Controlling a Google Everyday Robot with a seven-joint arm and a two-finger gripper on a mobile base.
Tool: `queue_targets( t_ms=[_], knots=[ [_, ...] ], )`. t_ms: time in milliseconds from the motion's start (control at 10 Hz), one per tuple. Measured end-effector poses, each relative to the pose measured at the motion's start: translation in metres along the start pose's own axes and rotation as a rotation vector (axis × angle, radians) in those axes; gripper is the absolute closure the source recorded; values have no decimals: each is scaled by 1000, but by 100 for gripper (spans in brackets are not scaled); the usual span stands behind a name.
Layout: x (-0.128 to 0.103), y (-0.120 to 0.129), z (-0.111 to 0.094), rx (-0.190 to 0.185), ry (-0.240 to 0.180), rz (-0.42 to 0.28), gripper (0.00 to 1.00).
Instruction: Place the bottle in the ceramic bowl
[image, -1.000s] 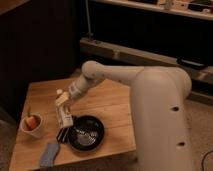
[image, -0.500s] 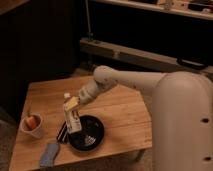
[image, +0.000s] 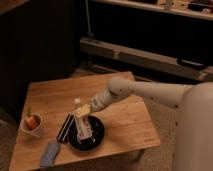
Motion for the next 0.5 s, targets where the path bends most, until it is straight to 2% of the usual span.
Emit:
queue_targets(
  t_ms=[200, 300, 500],
  knots=[
    [12, 1, 2, -22, -8, -78, 36],
    [18, 0, -1, -33, -8, -104, 32],
    [24, 2, -1, -60, 14, -132, 32]
  ],
)
